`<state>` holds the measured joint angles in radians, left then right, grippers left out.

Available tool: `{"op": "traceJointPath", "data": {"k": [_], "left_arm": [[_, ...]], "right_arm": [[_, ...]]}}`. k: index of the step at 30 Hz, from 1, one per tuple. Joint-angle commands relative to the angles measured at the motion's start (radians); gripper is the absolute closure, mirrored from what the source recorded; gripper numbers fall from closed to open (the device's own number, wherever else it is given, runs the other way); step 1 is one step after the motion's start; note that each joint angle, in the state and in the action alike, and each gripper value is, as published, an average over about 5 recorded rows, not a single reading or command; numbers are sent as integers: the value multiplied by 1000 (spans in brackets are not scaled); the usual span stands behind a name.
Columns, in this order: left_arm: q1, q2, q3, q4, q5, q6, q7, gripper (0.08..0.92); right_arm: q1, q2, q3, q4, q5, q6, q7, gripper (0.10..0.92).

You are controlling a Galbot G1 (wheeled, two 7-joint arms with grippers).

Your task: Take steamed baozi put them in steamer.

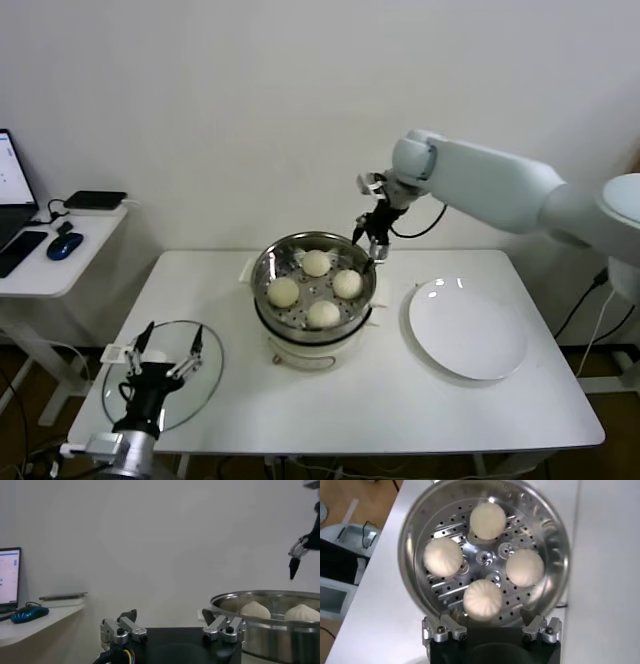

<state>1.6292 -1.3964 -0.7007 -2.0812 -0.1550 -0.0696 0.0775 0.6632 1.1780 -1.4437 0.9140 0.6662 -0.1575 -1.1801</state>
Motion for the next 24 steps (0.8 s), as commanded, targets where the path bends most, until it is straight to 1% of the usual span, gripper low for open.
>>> {"op": "traceJointPath", "data": {"k": [1, 5, 9, 12, 15, 19, 24], "left_arm": [[-2, 0, 3, -5, 6, 4, 0, 177], [-7, -7, 10, -11, 14, 11, 0, 177], [-16, -20, 21, -22, 32, 22, -1, 177], [-13, -23, 25, -26, 41, 23, -1, 177], [-2, -22, 25, -28, 43, 18, -1, 177], [17, -24, 28, -40, 41, 12, 1, 177], [27, -40, 46, -53, 58, 14, -1, 177]], "right_arm": [[95, -308, 50, 200, 70, 42, 82, 203], [-11, -438, 172, 265, 63, 36, 176, 203], [-191, -571, 345, 356, 13, 26, 282, 203], [-371, -652, 520, 428, -22, 23, 385, 203], [-605, -716, 747, 484, -60, 54, 475, 203], [-896, -742, 1042, 548, -84, 108, 589, 203], [-1305, -657, 1492, 624, -136, 169, 734, 203]]}}
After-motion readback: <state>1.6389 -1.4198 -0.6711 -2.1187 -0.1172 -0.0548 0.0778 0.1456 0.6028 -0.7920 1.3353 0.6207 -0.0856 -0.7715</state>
